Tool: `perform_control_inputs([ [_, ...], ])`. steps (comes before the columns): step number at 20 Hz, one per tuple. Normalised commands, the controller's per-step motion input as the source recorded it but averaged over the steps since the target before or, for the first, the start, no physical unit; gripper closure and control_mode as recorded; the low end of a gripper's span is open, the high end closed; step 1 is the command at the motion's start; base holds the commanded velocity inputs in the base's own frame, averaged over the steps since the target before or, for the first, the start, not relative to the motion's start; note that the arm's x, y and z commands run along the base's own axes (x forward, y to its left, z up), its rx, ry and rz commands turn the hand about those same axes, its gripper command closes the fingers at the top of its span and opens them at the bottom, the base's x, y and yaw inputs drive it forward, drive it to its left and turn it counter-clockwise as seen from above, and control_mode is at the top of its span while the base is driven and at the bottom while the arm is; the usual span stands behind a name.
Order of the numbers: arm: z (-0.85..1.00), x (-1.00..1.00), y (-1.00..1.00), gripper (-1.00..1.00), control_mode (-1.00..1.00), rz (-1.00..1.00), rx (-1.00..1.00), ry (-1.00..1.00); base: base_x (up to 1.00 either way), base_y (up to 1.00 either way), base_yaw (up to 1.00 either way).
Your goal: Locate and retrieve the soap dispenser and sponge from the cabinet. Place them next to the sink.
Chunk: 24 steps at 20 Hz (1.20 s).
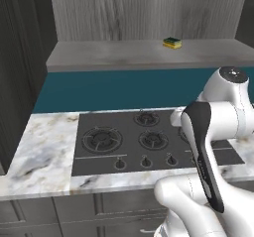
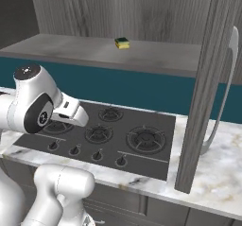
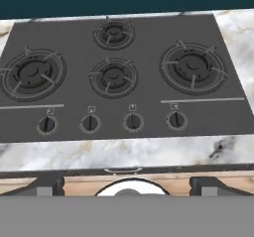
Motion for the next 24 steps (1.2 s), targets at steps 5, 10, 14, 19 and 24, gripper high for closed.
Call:
perform_control_inputs([
  [5,0.17,-0.10,-0.05,-1.00,-1.00,0.05,-0.02,-0.10,0.00,0.00,0.00],
  [10,0.49,-0.20,0.00,-1.00,-1.00,0.06,-0.11,-0.20,0.00,0.00,0.00],
  [14,0.65,-0.16,-0.07,-1.00,-1.00,0.06,-0.12,-0.19,0.00,0.00,0.00],
  [19,0.75,-0.05,-0.05,-1.00,-1.00,0.04,-0.03,-0.07,0.00,0.00,0.00],
  [24,0.60,0.00,-0.14,-1.00,-1.00,0.05,0.00,0.00,0.00,0.00,0.00],
])
